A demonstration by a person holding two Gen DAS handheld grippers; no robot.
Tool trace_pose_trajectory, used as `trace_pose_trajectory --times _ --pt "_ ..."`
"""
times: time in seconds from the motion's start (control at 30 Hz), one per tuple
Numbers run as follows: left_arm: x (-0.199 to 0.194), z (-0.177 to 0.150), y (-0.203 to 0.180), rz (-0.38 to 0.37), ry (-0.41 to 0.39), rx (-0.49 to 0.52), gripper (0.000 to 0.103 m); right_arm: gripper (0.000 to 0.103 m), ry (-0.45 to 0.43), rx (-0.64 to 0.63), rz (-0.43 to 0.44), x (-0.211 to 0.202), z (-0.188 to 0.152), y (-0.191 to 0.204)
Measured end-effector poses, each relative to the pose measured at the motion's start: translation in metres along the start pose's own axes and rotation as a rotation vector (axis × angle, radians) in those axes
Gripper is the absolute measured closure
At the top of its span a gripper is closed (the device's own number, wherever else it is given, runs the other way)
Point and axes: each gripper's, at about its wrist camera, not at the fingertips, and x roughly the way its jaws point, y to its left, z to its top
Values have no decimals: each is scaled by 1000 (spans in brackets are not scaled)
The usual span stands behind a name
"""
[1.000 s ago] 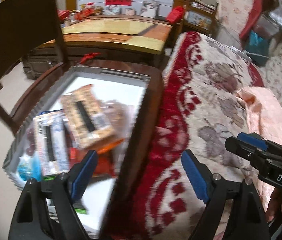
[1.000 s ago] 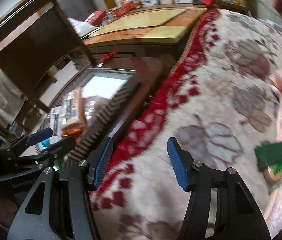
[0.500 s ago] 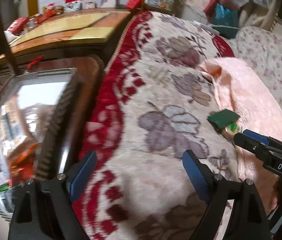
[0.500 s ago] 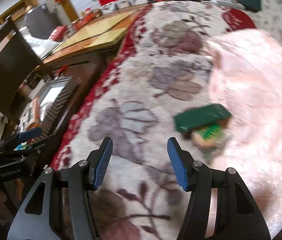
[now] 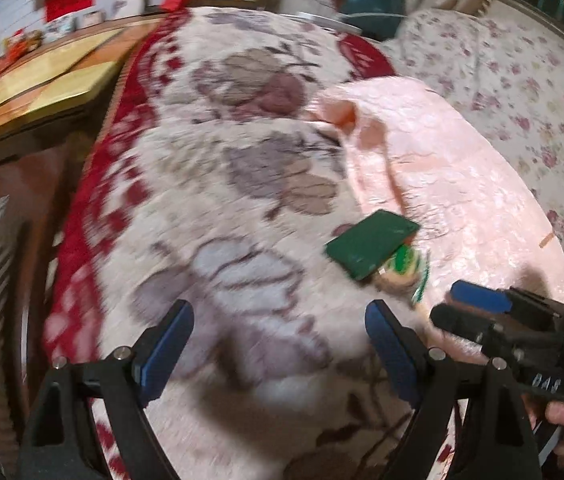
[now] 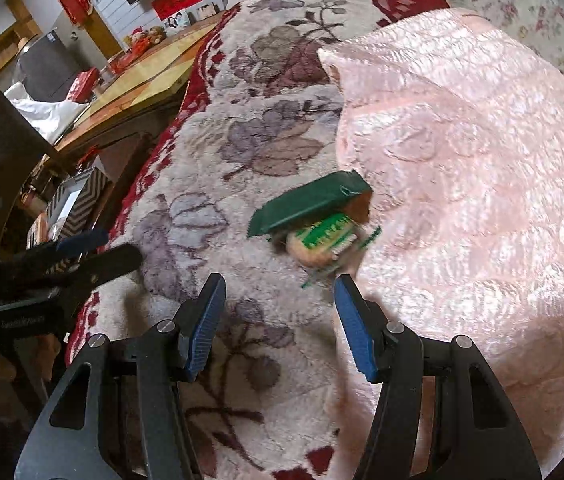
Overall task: Organize snacks
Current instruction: 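Move both grippers back to the last snacks on the blanket, then grasp the dark green cracker packet with left gripper while right grasps the green cow-print bun bag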
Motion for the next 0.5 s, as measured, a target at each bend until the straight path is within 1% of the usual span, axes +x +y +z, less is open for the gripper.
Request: trace_pose_trajectory --times 0.2,0.27,0.4,0.5 --pt "33 25 -24 -116 51 121 14 46 -4 23 7 -3 0 -12" --pt "46 33 -30 -151 74 140 14 46 -2 25 11 -3 0 -14" --pt "64 44 -38 -199 84 166 14 46 1 24 15 -4 0 -16" --pt "80 50 -44 -230 117 183 14 46 2 28 18 -4 -1 -20"
